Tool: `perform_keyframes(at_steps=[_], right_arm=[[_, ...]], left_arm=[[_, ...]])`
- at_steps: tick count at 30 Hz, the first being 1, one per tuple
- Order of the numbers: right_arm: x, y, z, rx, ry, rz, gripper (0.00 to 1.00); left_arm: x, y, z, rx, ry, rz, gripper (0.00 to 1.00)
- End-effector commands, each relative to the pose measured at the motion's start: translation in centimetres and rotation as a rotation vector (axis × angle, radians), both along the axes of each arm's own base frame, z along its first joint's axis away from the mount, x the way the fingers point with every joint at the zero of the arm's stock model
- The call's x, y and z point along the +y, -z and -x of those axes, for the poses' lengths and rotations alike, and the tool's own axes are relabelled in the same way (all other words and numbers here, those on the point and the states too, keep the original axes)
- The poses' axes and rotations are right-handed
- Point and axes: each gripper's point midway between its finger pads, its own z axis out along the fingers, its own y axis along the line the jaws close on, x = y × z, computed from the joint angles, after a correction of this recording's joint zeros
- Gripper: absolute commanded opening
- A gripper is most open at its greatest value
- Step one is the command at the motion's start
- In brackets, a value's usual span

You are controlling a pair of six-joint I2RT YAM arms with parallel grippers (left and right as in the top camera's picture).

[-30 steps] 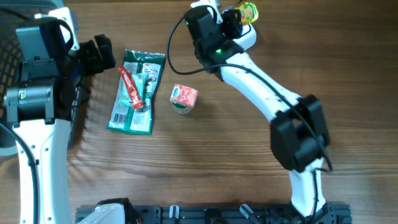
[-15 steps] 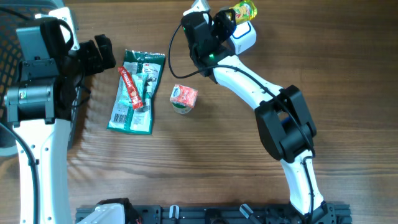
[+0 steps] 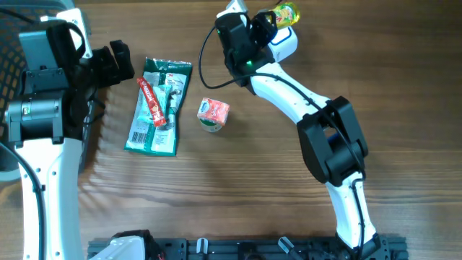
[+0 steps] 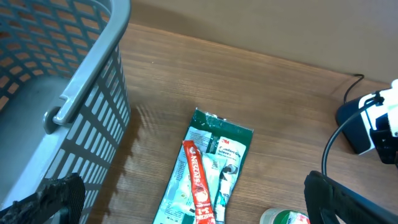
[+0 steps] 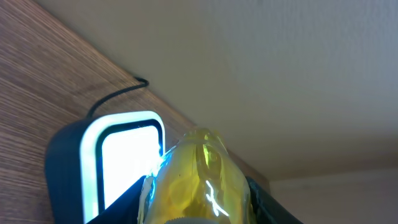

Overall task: Scan the item barcode
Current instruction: 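Lift the yellow bottle with the right gripper up to the scanner, then carry the yellow bottle right and set it down on the table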

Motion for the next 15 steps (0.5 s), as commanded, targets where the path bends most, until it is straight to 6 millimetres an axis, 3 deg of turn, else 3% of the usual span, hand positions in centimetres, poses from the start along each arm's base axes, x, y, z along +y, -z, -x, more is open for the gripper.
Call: perform_keyframes(at_steps=[1, 4, 6, 7, 9, 11, 15], right_arm=[[-1.5, 0.0, 0.0, -0.026, 0.07, 0.002, 0.25], [-1.4, -3.9, 1.0, -0.086, 0.095, -0.016, 0.23], [-1.7, -7.7, 1.9, -0.124, 0.084, -0.053, 0.23], [-2.1, -10.4, 2.7, -0.156, 0.084, -0.087, 0.22], [-2.8, -13.5, 4.1, -0.174, 0.071, -0.146, 0.22], [-4.2, -16.7, 6.7, -0.165, 0.051, -0.282, 0.23], [-7.3, -18.0, 11.8, -0.035, 0.048, -0.613, 0.24]], left_arm=[[0.3, -0.4, -0.1, -0.008, -0.003, -0.011, 1.0], [0.3, -0.4, -0.1, -0.008, -0.003, -0.011, 1.0], [0.3, -0.4, -0.1, -0.008, -0.003, -0.011, 1.0], [0.3, -0.4, -0.1, -0.008, -0.003, -0.011, 1.0], [0.3, -0.4, -0.1, -0.008, -0.003, -0.011, 1.0], [0.3, -0.4, -0.1, -0.009, -0.003, -0.011, 1.0], [0.3, -0.4, -0.1, -0.008, -0.003, -0.011, 1.0]])
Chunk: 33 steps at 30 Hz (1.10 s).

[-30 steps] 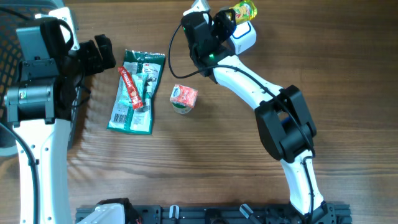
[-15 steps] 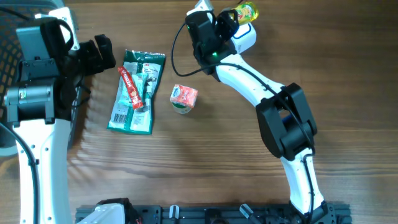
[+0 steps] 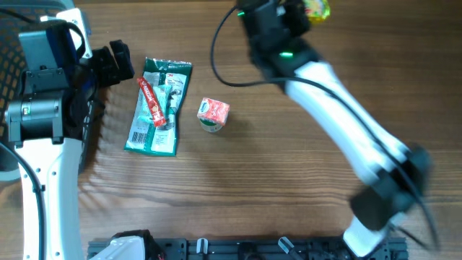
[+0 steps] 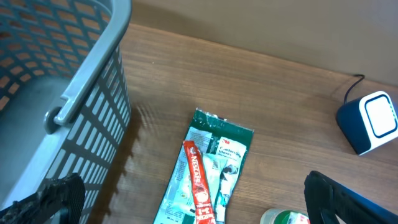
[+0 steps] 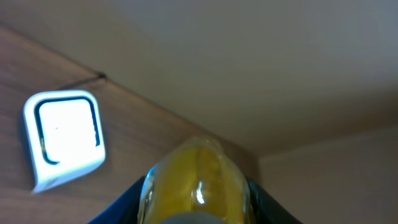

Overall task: Scan the item barcode
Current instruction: 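Carry the yellow bottle right and set it down on the table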

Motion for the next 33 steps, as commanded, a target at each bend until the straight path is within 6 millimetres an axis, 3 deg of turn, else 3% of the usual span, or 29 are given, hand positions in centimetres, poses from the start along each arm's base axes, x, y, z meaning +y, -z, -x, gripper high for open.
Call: perform_keyframes(at_steps=[1, 3, 5, 10, 12, 18, 27, 29, 31, 33], right_arm=[[-3.1, -3.1, 4.4, 0.009, 0.031, -0.485, 0.24], [-5.9, -1.2, 7.4, 0.153, 0.12, -0.695, 0.24], [-8.4, 0.7, 8.9, 0.263, 0.196, -0.807, 0.24], [-15.0, 6.3, 10.4, 0.393, 0.392, -0.902, 0.24], [-16.7, 8.4, 10.8, 0.407, 0.451, -0.907, 0.25], [-18.2, 13.6, 9.6, 0.365, 0.471, -0.917, 0.33], [-19.4, 17.0, 9.5, 0.339, 0.48, -0.844, 0.39], [-19.4, 17.7, 9.7, 0.352, 0.464, -0.826, 0.55], [-19.4, 18.2, 9.8, 0.363, 0.453, -0.813, 0.65], [-19.4, 18.6, 10.0, 0.367, 0.455, -0.813, 0.94]], left_arm=[[0.3, -0.4, -0.1, -0.011, -0.003, -0.011, 1.0], [0.3, -0.4, -0.1, -0.011, -0.004, -0.011, 1.0], [0.3, -0.4, -0.1, -0.011, -0.003, -0.011, 1.0], [0.2, -0.4, -0.1, -0.011, -0.003, -0.011, 1.0], [0.2, -0.4, -0.1, -0.011, -0.003, -0.011, 1.0], [0.3, -0.4, -0.1, -0.011, -0.003, -0.011, 1.0], [0.2, -0.4, -0.1, -0.011, -0.003, -0.011, 1.0], [0.3, -0.4, -0.1, -0.011, -0.003, -0.011, 1.0], [0.3, -0.4, -0.1, -0.011, -0.003, -0.011, 1.0], [0.2, -0.4, -0.1, -0.011, -0.003, -0.011, 1.0]])
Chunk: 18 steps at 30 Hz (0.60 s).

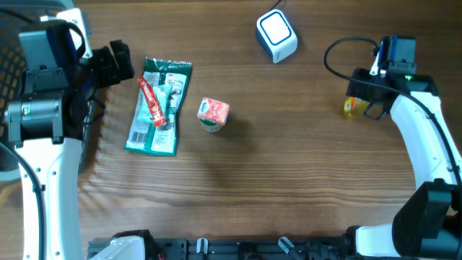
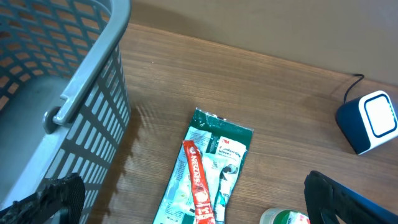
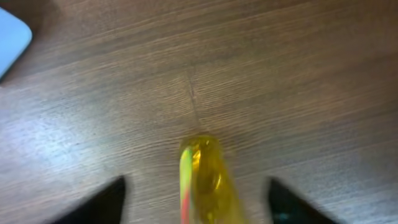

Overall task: Scan the item barcode
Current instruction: 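Carry the yellow bottle right and set it down on the table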

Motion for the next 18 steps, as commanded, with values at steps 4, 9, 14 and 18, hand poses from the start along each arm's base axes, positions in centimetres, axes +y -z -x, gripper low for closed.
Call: perform_keyframes(at_steps=[4, 9, 14, 18], right_arm=[[-0.7, 0.4, 0.2, 0.004, 0.003, 0.046, 1.0], [-1.2, -5.2, -0.6, -0.091, 0.007, 0.08, 0.99], [0.2, -8.3, 3.7, -0.035, 0.007, 0.013, 0.98], [1.9, -4.5, 10.6, 0.258, 0.134, -0.132, 0.98]], left_arm=[[0.3, -0.4, -0.1, -0.009, -0.003, -0.011, 1.0], [0.3, -0.4, -0.1, -0.009, -0.003, -0.011, 1.0], [0.3, -0.4, -0.1, -0.009, -0.003, -0.011, 1.0], [0.2, -0.4, -0.1, -0.009, -0.003, -0.011, 1.0]])
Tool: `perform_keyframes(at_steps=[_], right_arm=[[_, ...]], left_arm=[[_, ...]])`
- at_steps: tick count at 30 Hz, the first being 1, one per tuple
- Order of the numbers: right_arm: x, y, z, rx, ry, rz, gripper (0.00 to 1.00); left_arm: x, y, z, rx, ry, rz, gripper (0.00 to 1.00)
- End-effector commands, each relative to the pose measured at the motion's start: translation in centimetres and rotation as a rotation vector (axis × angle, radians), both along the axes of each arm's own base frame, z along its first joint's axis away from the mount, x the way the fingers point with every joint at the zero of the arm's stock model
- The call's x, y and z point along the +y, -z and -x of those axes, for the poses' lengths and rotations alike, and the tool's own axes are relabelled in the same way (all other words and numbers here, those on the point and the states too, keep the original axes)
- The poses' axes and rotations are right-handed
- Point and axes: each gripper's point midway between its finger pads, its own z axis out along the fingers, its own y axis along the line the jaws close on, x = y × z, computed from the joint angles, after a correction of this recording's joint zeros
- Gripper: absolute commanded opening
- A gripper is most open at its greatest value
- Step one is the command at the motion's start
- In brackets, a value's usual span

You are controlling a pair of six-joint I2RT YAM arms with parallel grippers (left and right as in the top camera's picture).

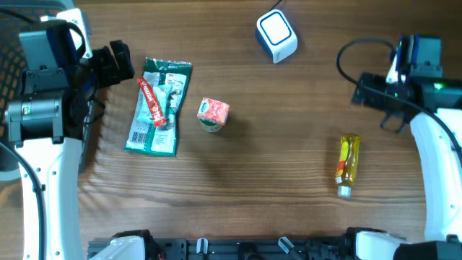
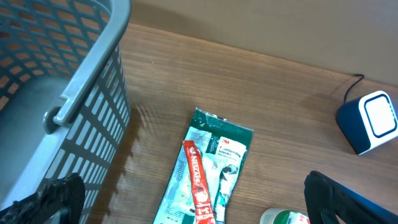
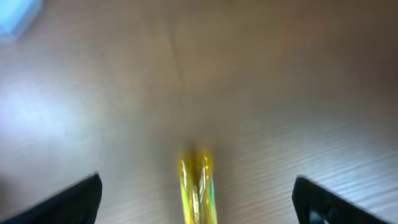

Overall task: Scan the item barcode
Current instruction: 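Carry the yellow bottle right and set it down on the table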

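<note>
A yellow bottle (image 1: 348, 165) lies flat on the wooden table at the right, with nothing holding it. In the right wrist view the bottle (image 3: 198, 186) appears blurred, low between the fingers. My right gripper (image 1: 369, 91) hovers behind it, wide open and empty. The white and blue barcode scanner (image 1: 276, 35) stands at the back middle. My left gripper (image 1: 117, 63) is open and empty at the far left, beside a grey basket (image 2: 68, 87).
A green packet (image 1: 159, 105) with a red sachet (image 1: 150, 101) on top lies left of centre. A small red and green cup (image 1: 214, 114) sits beside it. The scanner's black cable (image 1: 354, 54) runs along the back right.
The yellow bottle lay under my right gripper at the right edge. It now lies free, nearer the table's front. The right gripper's fingers stand wider apart. The left arm is unchanged.
My right gripper held the yellow bottle against the lit scanner at the back. Then it held the bottle to the scanner's right. Later the bottle was down on the table at the far right with the fingers apart. Now it lies loose on the table.
</note>
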Motion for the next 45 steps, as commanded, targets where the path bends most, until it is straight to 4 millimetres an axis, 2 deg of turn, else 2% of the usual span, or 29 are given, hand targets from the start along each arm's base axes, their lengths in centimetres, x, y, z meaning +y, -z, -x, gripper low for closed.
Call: perform_keyframes(at_steps=[1, 4, 6, 10, 14, 16, 19, 23, 27, 30, 33, 36, 38, 40, 42, 45], right_arm=[[2.5, 2.8, 4.0, 0.179, 0.085, -0.166, 0.98], [5.0, 4.8, 6.7, 0.3, 0.068, -0.3, 1.0], [5.3, 6.2, 8.8, 0.385, 0.106, -0.317, 1.0], [5.8, 9.2, 13.0, 0.546, 0.197, -0.326, 0.89], [6.7, 11.3, 15.2, 0.619, 0.268, -0.331, 0.82], [6.8, 11.7, 15.3, 0.617, 0.273, -0.326, 0.8], [7.5, 12.9, 15.2, 0.6, 0.291, -0.315, 0.7], [7.9, 14.4, 14.8, 0.56, 0.293, -0.286, 0.7], [8.5, 15.1, 12.8, 0.474, 0.278, -0.313, 0.68], [9.3, 15.1, 11.6, 0.435, 0.245, -0.36, 0.7], [10.8, 14.4, 10.0, 0.382, 0.078, -0.432, 0.65], [10.3, 11.5, 8.8, 0.34, 0.064, -0.402, 0.64], [9.3, 9.5, 8.3, 0.307, 0.084, -0.348, 0.69], [7.2, 8.3, 8.8, 0.299, 0.161, -0.243, 0.74], [5.6, 8.3, 9.9, 0.321, 0.225, -0.161, 0.84], [5.1, 9.1, 10.7, 0.348, 0.231, -0.128, 1.0]], left_arm=[[0.3, -0.4, -0.1, -0.009, -0.003, -0.011, 1.0], [0.3, -0.4, -0.1, -0.009, -0.003, -0.011, 1.0], [0.3, -0.4, -0.1, -0.009, -0.003, -0.011, 1.0], [0.3, -0.4, -0.1, -0.009, -0.003, -0.011, 1.0], [0.3, -0.4, -0.1, -0.009, -0.003, -0.011, 1.0], [0.3, -0.4, -0.1, -0.009, -0.003, -0.011, 1.0], [0.2, -0.4, -0.1, -0.009, -0.003, -0.011, 1.0], [0.3, -0.4, -0.1, -0.009, -0.003, -0.011, 1.0], [0.3, -0.4, -0.1, -0.009, -0.003, -0.011, 1.0], [0.3, -0.4, -0.1, -0.009, -0.003, -0.011, 1.0], [0.2, -0.4, -0.1, -0.009, -0.003, -0.011, 1.0], [0.2, -0.4, -0.1, -0.009, -0.003, -0.011, 1.0], [0.3, -0.4, -0.1, -0.009, -0.003, -0.011, 1.0], [0.2, -0.4, -0.1, -0.009, -0.003, -0.011, 1.0], [0.3, -0.4, -0.1, -0.009, -0.003, -0.011, 1.0], [0.3, -0.4, -0.1, -0.009, -0.004, -0.011, 1.0]])
